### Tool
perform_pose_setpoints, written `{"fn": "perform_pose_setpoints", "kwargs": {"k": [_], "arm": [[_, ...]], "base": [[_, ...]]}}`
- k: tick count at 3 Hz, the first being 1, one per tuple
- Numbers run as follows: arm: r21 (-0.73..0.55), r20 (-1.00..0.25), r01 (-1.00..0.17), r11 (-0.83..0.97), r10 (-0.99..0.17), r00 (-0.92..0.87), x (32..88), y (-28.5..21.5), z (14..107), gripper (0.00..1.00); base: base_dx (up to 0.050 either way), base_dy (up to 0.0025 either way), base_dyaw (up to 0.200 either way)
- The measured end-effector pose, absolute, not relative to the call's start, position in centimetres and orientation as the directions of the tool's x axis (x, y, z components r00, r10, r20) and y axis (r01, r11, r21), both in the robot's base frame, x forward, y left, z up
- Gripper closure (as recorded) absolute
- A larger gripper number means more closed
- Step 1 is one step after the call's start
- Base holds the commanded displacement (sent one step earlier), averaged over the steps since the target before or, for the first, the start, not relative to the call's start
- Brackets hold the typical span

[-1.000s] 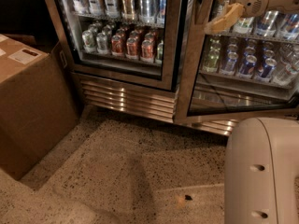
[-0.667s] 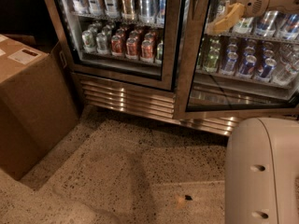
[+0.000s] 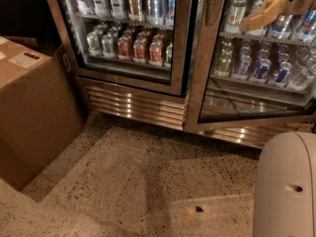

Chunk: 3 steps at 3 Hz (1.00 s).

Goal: Open right fridge door

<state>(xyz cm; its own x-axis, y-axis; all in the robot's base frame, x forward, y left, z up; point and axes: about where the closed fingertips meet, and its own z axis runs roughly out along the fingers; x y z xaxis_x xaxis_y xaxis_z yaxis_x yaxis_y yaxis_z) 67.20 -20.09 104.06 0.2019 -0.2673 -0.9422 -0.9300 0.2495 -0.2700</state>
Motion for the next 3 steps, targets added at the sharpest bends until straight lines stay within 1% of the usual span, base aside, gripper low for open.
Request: {"fn": "perform_pose_setpoints", "kwargs": {"k": [1,2,3], "arm": [[-0.285,-0.943,-0.897,0.337,-0.266,0.200,66.3,-24.4,105.1,0.00],[-0.305,-0.938,-0.867,0.395,-0.280,0.202,65.2,-27.6,106.0,0.00],[-0.369,-0.910,-0.859,0.354,-0.327,0.256,64.3,-26.6,107.2,0.00]], "base": [[0.000,0.00000,0.000],[0.000,0.00000,0.000],[0.000,0.00000,0.000]]}}
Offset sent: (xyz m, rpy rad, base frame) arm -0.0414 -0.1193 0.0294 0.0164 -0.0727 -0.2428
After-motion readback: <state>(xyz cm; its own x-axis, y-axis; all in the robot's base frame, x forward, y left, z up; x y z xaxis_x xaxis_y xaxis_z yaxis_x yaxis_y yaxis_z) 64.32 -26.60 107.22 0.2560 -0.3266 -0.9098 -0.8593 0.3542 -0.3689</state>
